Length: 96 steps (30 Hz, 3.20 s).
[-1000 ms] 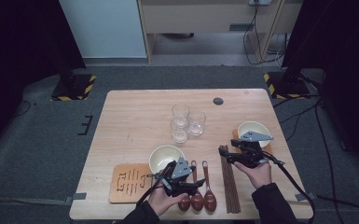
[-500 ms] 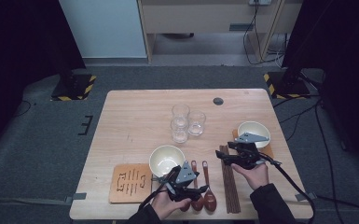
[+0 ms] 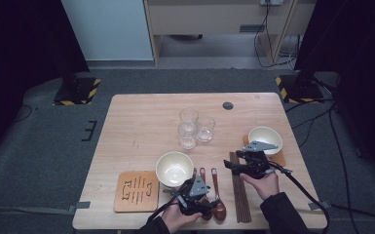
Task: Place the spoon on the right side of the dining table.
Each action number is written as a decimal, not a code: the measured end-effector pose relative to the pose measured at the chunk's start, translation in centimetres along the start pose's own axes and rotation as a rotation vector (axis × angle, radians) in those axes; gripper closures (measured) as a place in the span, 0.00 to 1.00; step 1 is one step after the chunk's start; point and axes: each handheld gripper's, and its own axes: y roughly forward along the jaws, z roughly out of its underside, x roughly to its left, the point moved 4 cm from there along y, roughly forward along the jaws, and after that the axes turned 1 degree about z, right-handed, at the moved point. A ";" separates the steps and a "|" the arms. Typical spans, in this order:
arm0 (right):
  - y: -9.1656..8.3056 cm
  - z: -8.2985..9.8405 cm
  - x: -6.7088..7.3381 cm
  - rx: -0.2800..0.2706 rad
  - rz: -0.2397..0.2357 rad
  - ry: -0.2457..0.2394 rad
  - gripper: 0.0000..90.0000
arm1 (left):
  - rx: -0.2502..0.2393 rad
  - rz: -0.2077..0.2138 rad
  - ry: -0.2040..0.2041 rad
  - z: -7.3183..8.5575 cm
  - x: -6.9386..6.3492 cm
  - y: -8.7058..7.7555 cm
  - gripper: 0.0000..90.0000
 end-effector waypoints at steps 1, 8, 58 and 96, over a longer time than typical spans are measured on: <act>0.0 0.1 0.0 0.002 0.000 -0.004 0.37 | 0.005 0.003 0.003 0.1 -0.1 0.1 0.47; -0.2 0.5 0.1 0.007 -0.001 0.003 0.37 | 0.041 0.014 0.019 0.6 -0.4 0.9 0.43; 4.7 4.0 3.1 0.176 -0.100 0.001 0.39 | 0.064 0.029 0.082 1.6 -1.6 3.2 0.37; 2.8 2.3 2.3 0.093 -0.241 0.190 0.79 | 0.049 -0.005 0.068 1.6 -1.1 3.1 0.34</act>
